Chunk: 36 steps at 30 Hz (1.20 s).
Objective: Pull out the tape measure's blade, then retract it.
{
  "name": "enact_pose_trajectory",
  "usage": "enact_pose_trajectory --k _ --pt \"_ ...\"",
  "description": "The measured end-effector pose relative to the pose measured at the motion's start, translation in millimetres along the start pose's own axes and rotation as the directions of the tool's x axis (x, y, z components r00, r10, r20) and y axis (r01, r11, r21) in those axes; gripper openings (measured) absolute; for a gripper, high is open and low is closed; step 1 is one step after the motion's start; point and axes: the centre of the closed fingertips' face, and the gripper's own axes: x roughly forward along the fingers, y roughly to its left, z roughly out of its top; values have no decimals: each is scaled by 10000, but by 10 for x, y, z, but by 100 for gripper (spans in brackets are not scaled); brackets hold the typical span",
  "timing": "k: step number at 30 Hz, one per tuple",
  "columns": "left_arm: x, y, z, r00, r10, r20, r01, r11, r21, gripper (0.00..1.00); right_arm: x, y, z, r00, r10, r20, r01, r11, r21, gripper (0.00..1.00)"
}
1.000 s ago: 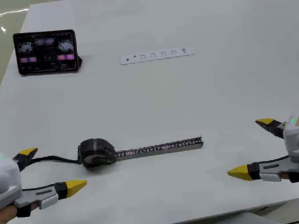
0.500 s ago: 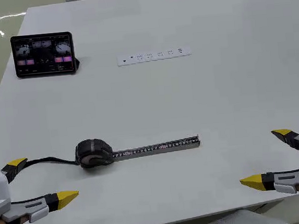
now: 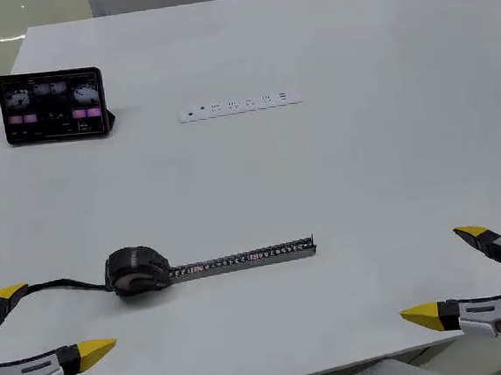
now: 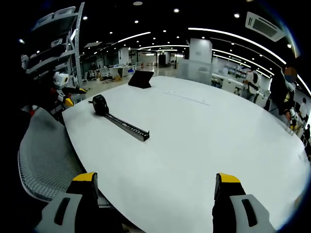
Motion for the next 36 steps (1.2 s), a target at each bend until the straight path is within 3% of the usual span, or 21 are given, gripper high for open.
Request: enact_pose_trajectory --k 5,17,27,32,36 --pt "-49 93 7 9999 163 43 -163 9998 -102 99 13 7 -21 9997 140 -200 -143 9998 -156 99" --pt "-112 158 -18 9996 282 -80 -282 9996 33 99 113 62 49 9982 502 -317 -508 9985 -185 99" --pt "-15 171 173 9997 141 194 -138 9998 -114 99 172 24 101 9964 539 -655 -574 9970 -523 99" --pt "65 168 227 9992 406 25 -407 9988 254 99 234 45 33 9888 832 -1238 -960 9903 -1007 99" --pt "109 131 263 9991 425 -58 -424 9988 241 99 288 102 14 9772 1272 -1702 -1493 9810 -1239 99"
